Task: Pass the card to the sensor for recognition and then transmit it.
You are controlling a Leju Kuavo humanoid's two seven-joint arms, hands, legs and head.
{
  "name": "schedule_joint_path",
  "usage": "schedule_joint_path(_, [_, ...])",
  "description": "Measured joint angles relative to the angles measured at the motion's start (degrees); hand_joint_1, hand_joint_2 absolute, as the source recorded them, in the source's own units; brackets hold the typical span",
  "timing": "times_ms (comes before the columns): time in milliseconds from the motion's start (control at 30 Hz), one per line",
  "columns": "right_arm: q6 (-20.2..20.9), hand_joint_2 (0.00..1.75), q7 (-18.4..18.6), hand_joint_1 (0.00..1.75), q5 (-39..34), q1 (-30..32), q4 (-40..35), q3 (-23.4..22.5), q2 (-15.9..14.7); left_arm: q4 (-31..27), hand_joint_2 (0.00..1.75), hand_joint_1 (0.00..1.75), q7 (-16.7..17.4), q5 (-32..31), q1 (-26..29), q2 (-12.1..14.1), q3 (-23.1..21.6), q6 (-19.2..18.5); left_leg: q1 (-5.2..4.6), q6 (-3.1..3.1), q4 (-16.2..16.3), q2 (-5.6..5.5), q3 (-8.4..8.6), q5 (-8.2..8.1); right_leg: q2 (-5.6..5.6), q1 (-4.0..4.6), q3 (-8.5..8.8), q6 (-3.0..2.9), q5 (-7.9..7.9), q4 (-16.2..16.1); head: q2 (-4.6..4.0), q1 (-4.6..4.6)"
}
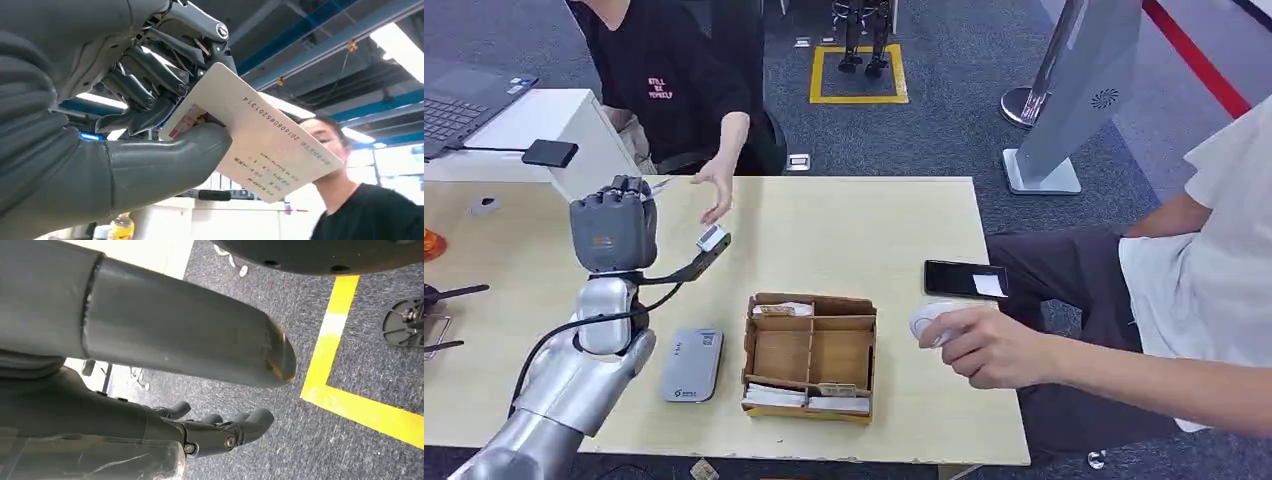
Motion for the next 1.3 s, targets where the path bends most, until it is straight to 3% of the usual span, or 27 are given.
schedule_joint_path(367, [0.3, 0.00, 0.1, 0.00, 0.1, -0.1, 0.0, 1.7, -0.1, 10.3, 1.75, 1.75, 0.7, 0.0, -4.1, 0.3, 3.4, 0.3, 0.00, 0.00, 0.0, 0.01, -0.01, 0.00, 0.00, 0.00, 0.00, 0.00, 0.00, 0.0, 0.00, 0.00])
schedule_joint_path(667, [0.4, 0.00, 0.2, 0.00, 0.1, -0.1, 0.0, 2.5, -0.2, 13.2, 1.75, 1.75, 0.4, 0.1, -4.5, 0.8, 4.5, 0.6, 0.00, -0.02, 0.0, 0.02, -0.02, 0.01, 0.03, 0.00, -0.01, 0.00, 0.00, 0.0, 0.00, -0.02])
schedule_joint_path(700, [0.4, 0.00, 0.2, 0.00, 0.1, -0.1, 0.0, 2.5, -0.2, 13.3, 1.75, 0.00, 0.4, 0.1, -4.5, 0.8, 4.9, 0.7, 0.00, -0.02, 0.0, 0.02, -0.02, 0.01, 0.04, 0.00, -0.02, 0.00, 0.00, 0.0, 0.00, 0.00])
schedule_joint_path(833, [0.4, 0.00, 0.2, 0.00, 0.1, -0.2, 0.0, 2.6, -0.2, 13.7, 1.75, 0.00, -0.2, 0.2, -4.5, 0.8, 5.7, 1.4, 0.00, -0.02, 0.0, 0.02, -0.03, 0.01, 0.02, 0.00, -0.02, 0.00, 0.00, 0.0, 0.00, -0.02])
schedule_joint_path(867, [0.4, 0.00, 0.2, 0.00, 0.1, -0.2, 0.0, 2.6, -0.2, 13.7, 0.00, 0.00, -0.7, 0.4, -4.4, 0.7, 6.1, 1.8, 0.00, -0.02, 0.0, 0.02, -0.03, 0.01, 0.02, 0.00, -0.02, 0.00, 0.00, 0.0, 0.00, -0.02])
schedule_joint_path(900, [0.4, 0.00, 0.2, 0.00, 0.1, -0.2, 0.0, 2.6, -0.2, 13.7, 0.00, 0.00, -1.2, 0.8, -4.3, 0.5, 6.8, 2.0, 0.00, -0.02, 0.0, 0.02, -0.02, 0.01, 0.02, 0.00, -0.02, 0.00, 0.00, 0.0, 0.00, -0.02])
schedule_joint_path(933, [0.4, 0.00, 0.2, 0.00, 0.0, -0.2, 0.0, 2.6, -0.2, 13.7, 0.00, 0.00, -2.9, 3.1, -4.2, 0.1, 7.7, 2.5, 0.00, -0.02, 0.0, 0.02, -0.01, 0.01, 0.02, 0.00, -0.02, 0.00, 0.00, 0.0, 0.00, 0.00])
schedule_joint_path(1000, [0.4, 0.00, 0.2, 0.00, -0.4, -0.2, 0.0, 2.6, -0.2, 11.7, 0.00, 0.00, -9.4, 13.8, -2.8, -1.8, 10.7, 3.0, -0.01, -0.02, 0.0, 0.02, -0.01, 0.01, 0.02, -0.01, -0.02, 0.00, 0.00, 0.0, 0.00, -0.02])
schedule_joint_path(1067, [0.4, 0.00, 0.5, 0.00, -1.0, -0.2, 0.0, 2.6, -0.2, 7.1, 0.00, 0.00, -16.6, 29.2, -0.5, -4.4, 14.3, 1.5, -0.02, -0.02, 0.0, 0.03, -0.02, 0.01, 0.02, -0.02, -0.02, 0.00, 0.00, 0.0, 0.00, 0.00])
schedule_joint_path(1200, [0.2, 0.00, 0.9, 0.00, -2.4, -0.1, 0.0, 2.4, -0.2, -9.4, 0.00, 0.00, -24.9, 53.9, 8.1, -9.2, 16.9, -3.0, -0.07, 0.06, 0.0, 0.10, -0.04, -0.07, 0.11, -0.04, -0.03, 0.01, -0.01, 0.0, 0.00, 0.02])
schedule_joint_path(1300, [0.2, 0.00, 1.0, 0.00, -3.2, 0.2, 0.1, 2.3, -0.2, -19.7, 0.00, 0.00, -29.3, 66.4, 14.2, -10.8, 16.9, -3.9, -0.07, 0.10, 0.0, 0.19, -0.04, -0.17, 0.22, -0.04, -0.07, 0.06, -0.05, -0.1, 0.00, 0.02])
